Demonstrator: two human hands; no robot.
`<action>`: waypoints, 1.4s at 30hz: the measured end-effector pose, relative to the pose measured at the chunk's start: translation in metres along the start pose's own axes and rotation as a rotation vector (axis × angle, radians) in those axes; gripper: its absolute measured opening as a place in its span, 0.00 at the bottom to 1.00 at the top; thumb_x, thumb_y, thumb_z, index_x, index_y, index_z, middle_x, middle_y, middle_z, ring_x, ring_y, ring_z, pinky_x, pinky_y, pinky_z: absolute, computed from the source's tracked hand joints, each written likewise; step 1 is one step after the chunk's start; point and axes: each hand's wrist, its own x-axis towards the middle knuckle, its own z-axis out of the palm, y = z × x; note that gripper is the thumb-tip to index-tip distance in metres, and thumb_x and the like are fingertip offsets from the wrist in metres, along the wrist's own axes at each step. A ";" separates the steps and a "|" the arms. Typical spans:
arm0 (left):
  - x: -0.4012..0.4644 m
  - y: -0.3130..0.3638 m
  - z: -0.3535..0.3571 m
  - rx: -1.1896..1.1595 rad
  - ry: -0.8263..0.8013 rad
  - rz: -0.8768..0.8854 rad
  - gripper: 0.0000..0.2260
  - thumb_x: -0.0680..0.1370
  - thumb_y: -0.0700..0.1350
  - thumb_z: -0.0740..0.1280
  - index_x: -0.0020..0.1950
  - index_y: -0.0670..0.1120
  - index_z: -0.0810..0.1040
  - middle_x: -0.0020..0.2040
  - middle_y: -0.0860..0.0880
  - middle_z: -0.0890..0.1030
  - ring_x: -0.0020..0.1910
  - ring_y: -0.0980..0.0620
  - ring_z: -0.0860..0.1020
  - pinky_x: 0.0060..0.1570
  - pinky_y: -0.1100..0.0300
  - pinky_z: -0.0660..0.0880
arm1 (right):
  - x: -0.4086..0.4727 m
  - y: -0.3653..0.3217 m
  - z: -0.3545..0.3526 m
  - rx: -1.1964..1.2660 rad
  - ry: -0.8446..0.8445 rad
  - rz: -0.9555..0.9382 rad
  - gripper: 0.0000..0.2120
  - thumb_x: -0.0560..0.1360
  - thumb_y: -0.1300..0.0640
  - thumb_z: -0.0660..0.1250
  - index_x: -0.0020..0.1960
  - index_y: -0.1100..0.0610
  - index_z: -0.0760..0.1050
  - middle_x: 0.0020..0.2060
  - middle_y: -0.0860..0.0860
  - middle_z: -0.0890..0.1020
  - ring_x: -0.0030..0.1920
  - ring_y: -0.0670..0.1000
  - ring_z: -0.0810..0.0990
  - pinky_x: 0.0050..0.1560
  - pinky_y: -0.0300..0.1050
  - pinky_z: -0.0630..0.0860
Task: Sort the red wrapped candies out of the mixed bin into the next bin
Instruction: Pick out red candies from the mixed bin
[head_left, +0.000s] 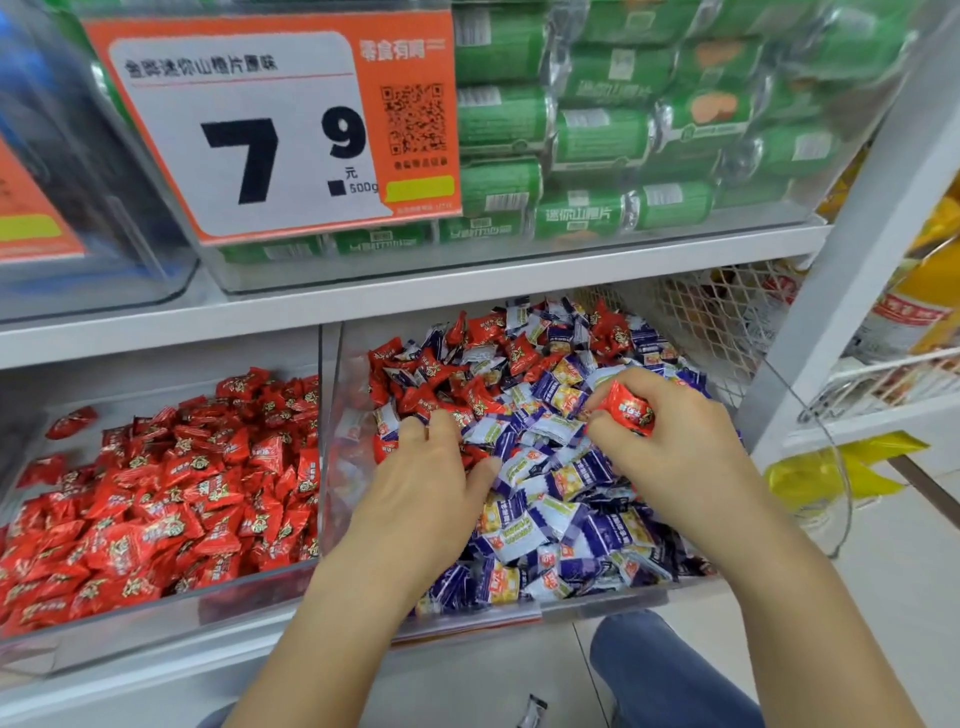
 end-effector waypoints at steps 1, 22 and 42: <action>0.003 0.002 0.003 0.008 -0.020 -0.018 0.21 0.79 0.61 0.54 0.65 0.48 0.62 0.61 0.46 0.66 0.56 0.43 0.73 0.46 0.56 0.67 | 0.000 0.001 0.000 -0.009 0.007 -0.004 0.02 0.72 0.55 0.65 0.41 0.50 0.76 0.29 0.50 0.79 0.31 0.47 0.75 0.35 0.43 0.72; 0.000 0.004 0.008 -0.121 0.110 0.097 0.11 0.81 0.40 0.58 0.62 0.50 0.62 0.54 0.49 0.70 0.40 0.57 0.69 0.40 0.61 0.63 | 0.000 -0.007 0.005 -0.158 -0.046 -0.095 0.04 0.76 0.54 0.62 0.46 0.52 0.74 0.29 0.49 0.75 0.27 0.46 0.69 0.29 0.43 0.64; -0.035 -0.035 -0.057 -0.339 0.418 0.212 0.21 0.73 0.65 0.50 0.40 0.52 0.73 0.30 0.52 0.76 0.33 0.57 0.74 0.35 0.63 0.68 | -0.013 -0.072 0.036 0.206 -0.004 -0.250 0.04 0.74 0.55 0.66 0.41 0.48 0.75 0.35 0.43 0.79 0.30 0.43 0.75 0.30 0.34 0.69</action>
